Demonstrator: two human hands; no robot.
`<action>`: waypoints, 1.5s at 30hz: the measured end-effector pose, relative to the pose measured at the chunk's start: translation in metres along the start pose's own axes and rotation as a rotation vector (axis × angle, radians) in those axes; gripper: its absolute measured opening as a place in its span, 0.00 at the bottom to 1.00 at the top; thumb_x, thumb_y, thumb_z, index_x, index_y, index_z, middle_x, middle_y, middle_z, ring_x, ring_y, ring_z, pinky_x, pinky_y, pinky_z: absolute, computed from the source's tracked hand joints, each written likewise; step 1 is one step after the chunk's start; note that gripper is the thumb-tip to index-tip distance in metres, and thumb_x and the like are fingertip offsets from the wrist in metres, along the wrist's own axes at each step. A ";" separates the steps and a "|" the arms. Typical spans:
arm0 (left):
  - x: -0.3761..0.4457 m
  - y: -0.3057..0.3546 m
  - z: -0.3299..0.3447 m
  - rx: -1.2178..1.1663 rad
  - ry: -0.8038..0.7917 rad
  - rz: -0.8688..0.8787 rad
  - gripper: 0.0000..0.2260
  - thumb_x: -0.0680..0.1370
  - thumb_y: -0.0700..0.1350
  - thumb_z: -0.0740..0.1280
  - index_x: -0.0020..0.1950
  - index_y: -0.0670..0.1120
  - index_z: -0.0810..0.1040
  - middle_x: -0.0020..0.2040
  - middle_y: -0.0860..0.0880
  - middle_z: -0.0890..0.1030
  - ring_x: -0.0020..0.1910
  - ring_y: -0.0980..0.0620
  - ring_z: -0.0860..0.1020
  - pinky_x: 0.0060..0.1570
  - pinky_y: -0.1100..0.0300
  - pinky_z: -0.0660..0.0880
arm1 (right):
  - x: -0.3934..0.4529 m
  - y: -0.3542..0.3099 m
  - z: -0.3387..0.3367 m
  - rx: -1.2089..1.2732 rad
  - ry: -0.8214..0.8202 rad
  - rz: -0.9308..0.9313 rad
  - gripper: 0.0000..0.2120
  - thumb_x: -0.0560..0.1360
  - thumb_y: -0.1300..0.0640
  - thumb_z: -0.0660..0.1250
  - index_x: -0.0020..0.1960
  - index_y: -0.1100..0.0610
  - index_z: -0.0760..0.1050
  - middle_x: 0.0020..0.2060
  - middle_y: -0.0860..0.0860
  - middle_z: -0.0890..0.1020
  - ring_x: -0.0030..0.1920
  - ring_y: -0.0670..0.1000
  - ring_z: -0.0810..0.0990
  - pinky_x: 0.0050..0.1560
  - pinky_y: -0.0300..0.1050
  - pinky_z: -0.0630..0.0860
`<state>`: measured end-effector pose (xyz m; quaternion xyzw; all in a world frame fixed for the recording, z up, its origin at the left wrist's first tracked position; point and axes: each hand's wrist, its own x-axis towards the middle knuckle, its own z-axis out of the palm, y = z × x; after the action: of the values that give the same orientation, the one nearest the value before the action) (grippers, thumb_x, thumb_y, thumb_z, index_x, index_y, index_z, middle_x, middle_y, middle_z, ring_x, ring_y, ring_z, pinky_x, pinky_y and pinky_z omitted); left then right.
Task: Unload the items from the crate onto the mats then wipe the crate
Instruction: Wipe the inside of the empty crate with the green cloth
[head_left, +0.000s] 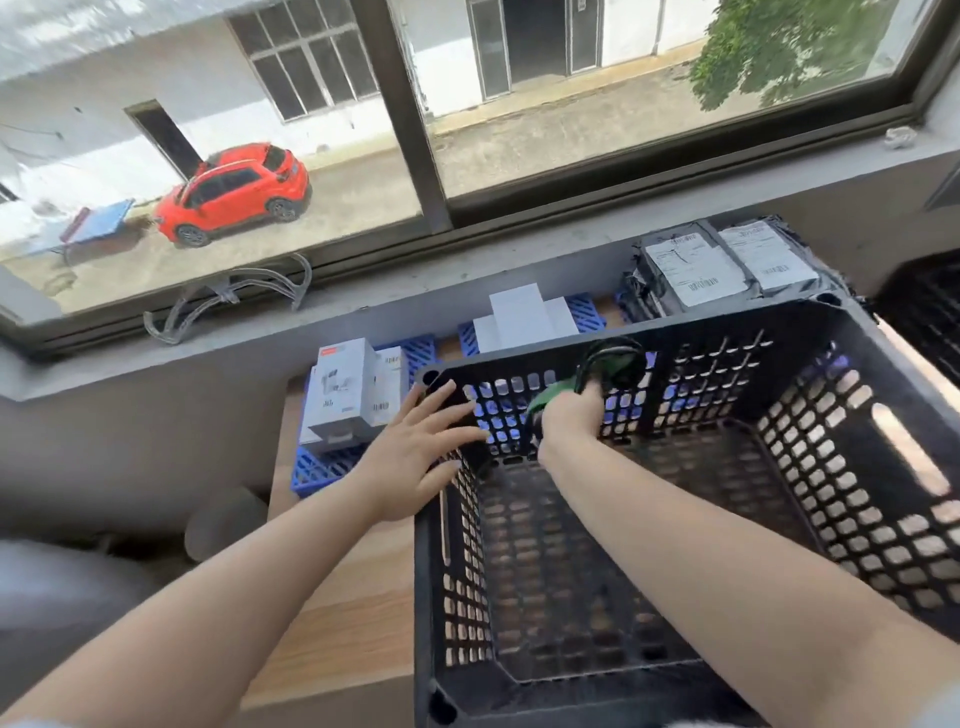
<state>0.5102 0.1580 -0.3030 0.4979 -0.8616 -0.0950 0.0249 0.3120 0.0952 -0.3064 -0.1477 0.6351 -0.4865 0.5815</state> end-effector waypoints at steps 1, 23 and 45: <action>0.000 0.000 0.001 0.006 0.006 0.001 0.21 0.78 0.55 0.53 0.70 0.59 0.72 0.76 0.56 0.64 0.79 0.53 0.46 0.76 0.50 0.35 | -0.011 0.010 0.009 -0.011 -0.046 0.004 0.23 0.82 0.65 0.50 0.76 0.57 0.59 0.66 0.55 0.72 0.62 0.60 0.75 0.59 0.50 0.71; -0.040 0.047 0.020 -0.359 0.117 -0.529 0.28 0.85 0.50 0.52 0.80 0.49 0.39 0.77 0.55 0.34 0.75 0.58 0.31 0.77 0.55 0.38 | -0.038 0.091 0.031 -0.466 -0.774 -0.184 0.28 0.80 0.69 0.51 0.76 0.48 0.61 0.66 0.46 0.71 0.69 0.48 0.69 0.67 0.37 0.63; -0.052 0.098 0.016 -0.236 0.092 -0.704 0.28 0.85 0.49 0.52 0.80 0.48 0.40 0.79 0.51 0.36 0.76 0.56 0.33 0.77 0.54 0.38 | -0.019 0.115 0.008 -0.392 -0.800 0.155 0.18 0.83 0.60 0.56 0.72 0.55 0.65 0.67 0.55 0.75 0.63 0.54 0.76 0.66 0.51 0.71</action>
<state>0.4506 0.2526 -0.2977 0.7611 -0.6189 -0.1738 0.0866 0.3679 0.1620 -0.3849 -0.3833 0.4495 -0.2167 0.7772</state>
